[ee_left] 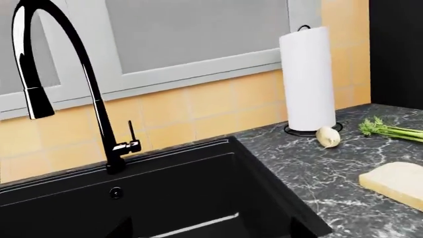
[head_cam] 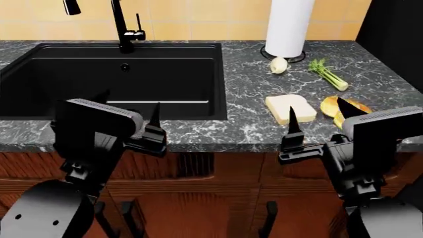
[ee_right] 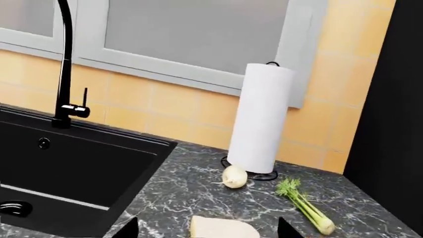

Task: Pick up the fruits and vegetables and place them in the sink. Turn on the sink faucet to wash them. Then turn the sink off and put them in the tray.

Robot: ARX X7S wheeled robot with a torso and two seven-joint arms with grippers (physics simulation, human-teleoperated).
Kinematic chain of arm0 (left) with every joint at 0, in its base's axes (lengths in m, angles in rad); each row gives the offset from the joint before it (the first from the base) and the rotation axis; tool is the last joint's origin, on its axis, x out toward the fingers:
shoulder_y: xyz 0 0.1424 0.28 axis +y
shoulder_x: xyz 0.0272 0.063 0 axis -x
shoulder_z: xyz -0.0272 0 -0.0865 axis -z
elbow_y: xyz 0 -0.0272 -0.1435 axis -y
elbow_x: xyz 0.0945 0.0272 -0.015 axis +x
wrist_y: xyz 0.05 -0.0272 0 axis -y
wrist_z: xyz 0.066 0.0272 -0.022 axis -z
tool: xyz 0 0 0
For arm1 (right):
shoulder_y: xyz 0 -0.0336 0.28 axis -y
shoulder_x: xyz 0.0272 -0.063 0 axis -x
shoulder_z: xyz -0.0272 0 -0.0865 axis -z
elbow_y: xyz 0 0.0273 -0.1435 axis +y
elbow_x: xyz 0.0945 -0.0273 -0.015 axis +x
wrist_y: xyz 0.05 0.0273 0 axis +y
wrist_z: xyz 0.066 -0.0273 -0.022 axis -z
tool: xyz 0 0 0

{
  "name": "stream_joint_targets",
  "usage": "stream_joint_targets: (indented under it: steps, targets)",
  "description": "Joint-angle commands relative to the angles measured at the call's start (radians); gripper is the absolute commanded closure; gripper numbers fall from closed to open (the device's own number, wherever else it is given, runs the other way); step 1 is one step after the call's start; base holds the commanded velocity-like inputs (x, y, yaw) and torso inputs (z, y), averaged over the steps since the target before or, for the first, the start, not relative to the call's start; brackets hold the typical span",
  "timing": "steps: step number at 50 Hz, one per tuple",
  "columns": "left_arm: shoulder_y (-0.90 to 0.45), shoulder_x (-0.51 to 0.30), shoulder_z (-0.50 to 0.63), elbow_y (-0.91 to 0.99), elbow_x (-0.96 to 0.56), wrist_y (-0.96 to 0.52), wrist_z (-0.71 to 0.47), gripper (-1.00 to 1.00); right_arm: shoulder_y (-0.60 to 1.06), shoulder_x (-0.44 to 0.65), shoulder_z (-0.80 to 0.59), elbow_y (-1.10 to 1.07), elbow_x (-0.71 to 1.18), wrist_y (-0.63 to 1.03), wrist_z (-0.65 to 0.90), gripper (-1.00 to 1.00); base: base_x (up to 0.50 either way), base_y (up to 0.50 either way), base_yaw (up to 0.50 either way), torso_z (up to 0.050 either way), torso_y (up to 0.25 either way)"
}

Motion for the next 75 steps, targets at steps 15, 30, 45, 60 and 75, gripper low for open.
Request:
stream_joint_targets:
  steps: [15,30,45,60,75]
  targets:
    - [-0.284,-0.065,-0.006,0.119,-0.069,-0.295,0.045,-1.00,0.435,0.084,0.153,-0.181,0.167,0.514,-0.090,-1.00,0.18,-0.50,0.00,0.050,0.000]
    - [-0.325,-0.063,-0.003,0.103,-0.090,-0.316,0.053,-1.00,0.587,0.116,0.103,-0.159,0.213,0.585,-0.110,-1.00,0.33,-0.36,0.00,0.050,0.000]
    - [-0.544,-0.079,0.075,0.051,-0.129,-0.457,0.061,-1.00,0.687,0.181,0.074,-0.037,0.448,0.661,-0.025,-1.00,0.39,-0.27,0.00,0.030,0.000]
    - [-0.669,-0.119,0.074,-0.029,-0.370,-0.468,-0.083,-1.00,0.714,0.303,0.013,0.114,0.780,0.596,0.244,-1.00,0.19,0.00,0.00,0.000,0.000]
    - [-0.683,-0.156,0.071,-0.039,-0.514,-0.460,-0.181,-1.00,0.738,0.301,0.035,0.124,0.823,0.592,0.276,-1.00,0.43,0.00,0.00,0.000,0.000]
